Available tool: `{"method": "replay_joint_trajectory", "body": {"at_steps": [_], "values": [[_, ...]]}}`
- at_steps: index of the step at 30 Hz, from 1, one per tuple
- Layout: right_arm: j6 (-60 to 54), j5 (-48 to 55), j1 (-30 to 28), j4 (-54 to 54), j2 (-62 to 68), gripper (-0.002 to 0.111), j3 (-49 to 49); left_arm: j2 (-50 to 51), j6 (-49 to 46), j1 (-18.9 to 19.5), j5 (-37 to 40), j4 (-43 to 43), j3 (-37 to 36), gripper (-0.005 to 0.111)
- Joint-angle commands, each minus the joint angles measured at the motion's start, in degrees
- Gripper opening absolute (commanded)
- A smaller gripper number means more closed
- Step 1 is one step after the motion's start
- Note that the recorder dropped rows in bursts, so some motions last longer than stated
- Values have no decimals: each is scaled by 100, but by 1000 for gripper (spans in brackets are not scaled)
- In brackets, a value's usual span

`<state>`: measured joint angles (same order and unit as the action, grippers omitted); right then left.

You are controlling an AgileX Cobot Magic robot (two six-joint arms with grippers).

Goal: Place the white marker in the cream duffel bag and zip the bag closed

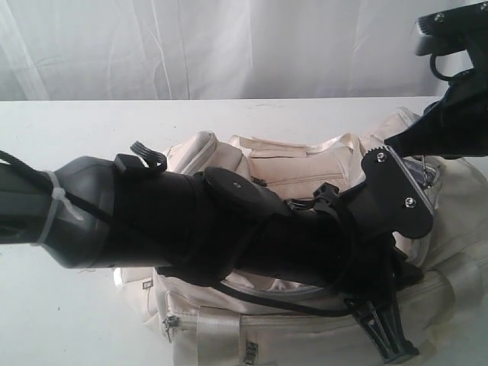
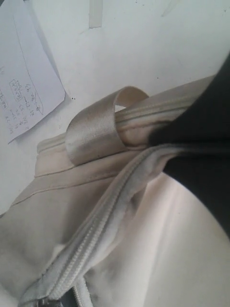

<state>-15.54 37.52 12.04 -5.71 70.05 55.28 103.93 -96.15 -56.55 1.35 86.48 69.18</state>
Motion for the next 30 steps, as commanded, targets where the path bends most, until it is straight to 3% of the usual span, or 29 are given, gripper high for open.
{"method": "replay_joint_trajectory", "body": {"at_steps": [1,11,24,27,30], "values": [[-128,-540,-26,187,13,0,-1,0,-5,-93,321,-13,-55,0],[-117,-913,-422,395,281,0,11,0,-5,-93,485,-44,-109,0],[-246,-991,-404,237,209,0,257,-482,-18,-93,-12,-266,-1106,0],[-645,-767,-404,-330,200,0,366,-646,-18,-93,-84,-324,-1216,0],[-1662,-526,-404,-1610,185,0,355,-797,-61,-82,-214,-366,-1245,0]]}}
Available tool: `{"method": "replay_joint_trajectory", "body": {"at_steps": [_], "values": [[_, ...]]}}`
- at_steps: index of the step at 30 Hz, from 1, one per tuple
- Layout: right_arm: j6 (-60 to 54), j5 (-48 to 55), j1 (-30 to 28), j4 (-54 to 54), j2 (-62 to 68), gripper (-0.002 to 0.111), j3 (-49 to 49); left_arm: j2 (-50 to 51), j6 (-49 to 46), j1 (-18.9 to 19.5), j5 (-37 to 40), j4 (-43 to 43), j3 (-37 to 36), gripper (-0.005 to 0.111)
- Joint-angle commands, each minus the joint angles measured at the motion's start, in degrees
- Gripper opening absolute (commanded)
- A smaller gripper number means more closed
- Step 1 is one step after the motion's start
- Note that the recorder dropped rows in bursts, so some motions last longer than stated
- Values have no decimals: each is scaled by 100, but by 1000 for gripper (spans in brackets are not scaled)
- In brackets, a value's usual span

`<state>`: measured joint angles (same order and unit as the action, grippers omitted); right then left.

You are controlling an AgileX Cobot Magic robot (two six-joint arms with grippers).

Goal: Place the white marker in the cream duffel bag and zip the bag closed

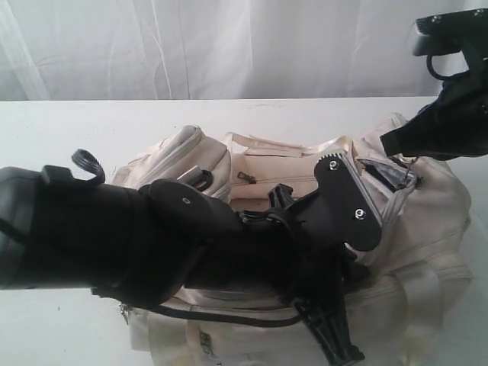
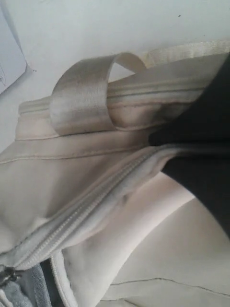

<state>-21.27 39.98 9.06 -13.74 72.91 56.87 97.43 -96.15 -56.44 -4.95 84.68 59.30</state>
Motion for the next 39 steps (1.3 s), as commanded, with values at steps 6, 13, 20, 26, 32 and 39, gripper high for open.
{"method": "replay_joint_trajectory", "body": {"at_steps": [6,13,20,26,32,39], "values": [[-2269,-149,-106,-2248,-101,0,195,-344,-60,-93,309,-236,-257,9],[-2357,71,177,-2299,-101,0,173,-616,1026,-93,-240,-236,-257,58],[-2357,39,188,-2391,-89,0,173,-545,1714,-93,-529,-222,371,58],[-2357,69,188,-2391,-89,0,173,-135,2083,-93,-770,-222,743,56],[-2368,81,188,-2391,-89,0,173,257,2338,-93,-1161,-222,1017,56],[-2393,211,188,-2391,-89,0,173,418,2398,-93,-1474,-242,1042,0]]}}
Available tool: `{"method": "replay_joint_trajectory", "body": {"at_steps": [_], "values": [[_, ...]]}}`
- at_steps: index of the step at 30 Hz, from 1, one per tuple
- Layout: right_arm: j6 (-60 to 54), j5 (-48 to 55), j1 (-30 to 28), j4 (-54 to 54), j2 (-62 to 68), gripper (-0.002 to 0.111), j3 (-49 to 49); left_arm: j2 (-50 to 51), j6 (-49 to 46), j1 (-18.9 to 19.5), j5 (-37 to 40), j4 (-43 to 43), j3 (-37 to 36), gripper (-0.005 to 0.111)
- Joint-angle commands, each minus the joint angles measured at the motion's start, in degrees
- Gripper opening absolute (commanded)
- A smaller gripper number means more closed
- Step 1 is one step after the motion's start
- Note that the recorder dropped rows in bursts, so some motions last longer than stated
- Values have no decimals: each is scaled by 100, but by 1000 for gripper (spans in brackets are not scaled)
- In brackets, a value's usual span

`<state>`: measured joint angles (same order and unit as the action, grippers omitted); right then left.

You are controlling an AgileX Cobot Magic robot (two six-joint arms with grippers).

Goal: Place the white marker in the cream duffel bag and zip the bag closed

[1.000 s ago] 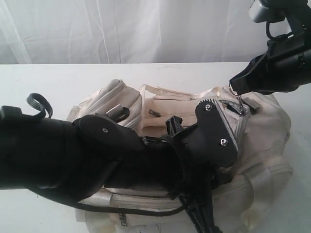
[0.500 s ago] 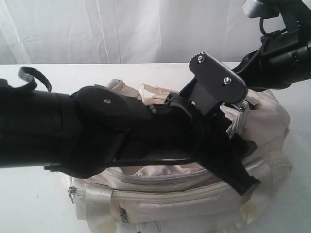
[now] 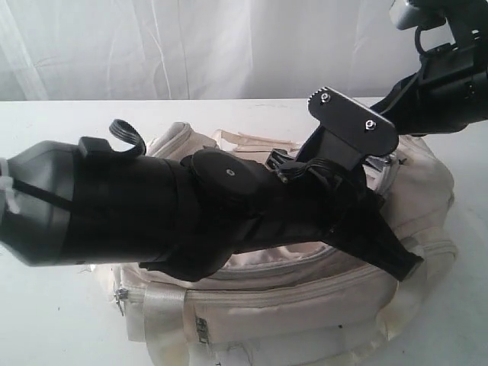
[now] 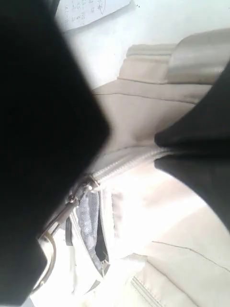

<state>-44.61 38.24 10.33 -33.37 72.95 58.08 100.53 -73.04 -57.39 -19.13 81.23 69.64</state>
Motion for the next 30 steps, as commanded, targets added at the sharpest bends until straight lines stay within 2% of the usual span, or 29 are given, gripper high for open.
{"method": "replay_joint_trajectory", "body": {"at_steps": [1,4,8,15,20,26,30], "values": [[-57,370,61,-412,-93,0,53,81,87,2,-70,103,8,0],[-57,166,61,-235,-93,0,53,1,-47,-32,153,164,8,0],[-57,-124,61,-114,32,0,65,-75,-441,-343,207,303,8,0],[-171,-421,61,-3,163,0,85,-92,-1582,-721,-195,1153,-108,0],[-273,-495,61,-3,180,0,85,-185,-1568,-789,-451,1277,-508,0],[-299,-384,61,-3,308,0,303,-468,-1525,-800,-169,1341,-1036,0],[-311,-274,61,-3,464,0,483,-617,-1539,-800,-181,1341,-1124,0]]}}
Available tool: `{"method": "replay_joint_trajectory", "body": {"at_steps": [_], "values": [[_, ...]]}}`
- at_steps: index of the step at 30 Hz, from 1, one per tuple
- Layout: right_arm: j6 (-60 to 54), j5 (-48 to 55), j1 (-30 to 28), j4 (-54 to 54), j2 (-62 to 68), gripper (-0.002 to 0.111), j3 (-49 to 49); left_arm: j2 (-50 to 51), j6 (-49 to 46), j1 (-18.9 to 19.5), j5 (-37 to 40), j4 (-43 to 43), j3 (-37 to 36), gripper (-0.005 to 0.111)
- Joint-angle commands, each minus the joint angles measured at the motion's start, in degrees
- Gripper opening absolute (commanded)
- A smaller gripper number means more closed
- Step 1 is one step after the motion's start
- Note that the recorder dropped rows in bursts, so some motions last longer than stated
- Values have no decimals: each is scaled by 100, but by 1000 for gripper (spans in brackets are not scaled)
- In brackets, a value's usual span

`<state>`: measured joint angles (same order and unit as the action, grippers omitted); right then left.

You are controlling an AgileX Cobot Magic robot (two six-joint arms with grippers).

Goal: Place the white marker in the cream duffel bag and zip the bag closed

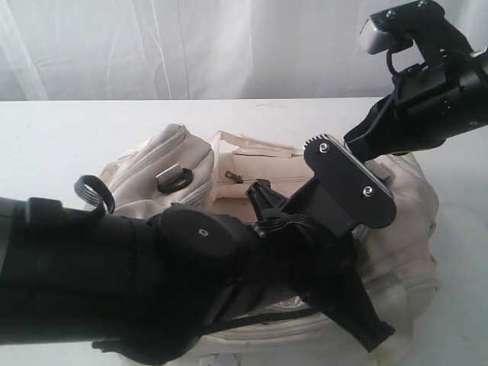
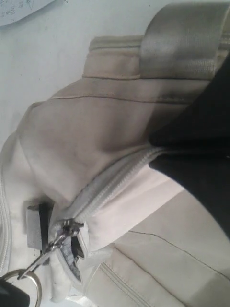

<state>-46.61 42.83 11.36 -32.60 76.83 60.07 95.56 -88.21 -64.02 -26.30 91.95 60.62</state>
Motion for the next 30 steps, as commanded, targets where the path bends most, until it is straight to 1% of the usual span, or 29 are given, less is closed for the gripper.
{"method": "replay_joint_trajectory", "body": {"at_steps": [1,7,22,30], "values": [[-110,-689,-42,-79,128,0,328,-155,-23,-137,536,269,-236,0],[-110,-710,-42,-19,421,0,575,-421,-23,-137,510,269,-402,0],[-92,-865,-53,439,874,0,1128,-517,-65,-137,750,467,-476,0],[-37,-931,-291,465,1046,0,1321,-564,-42,-137,972,497,-729,0]]}}
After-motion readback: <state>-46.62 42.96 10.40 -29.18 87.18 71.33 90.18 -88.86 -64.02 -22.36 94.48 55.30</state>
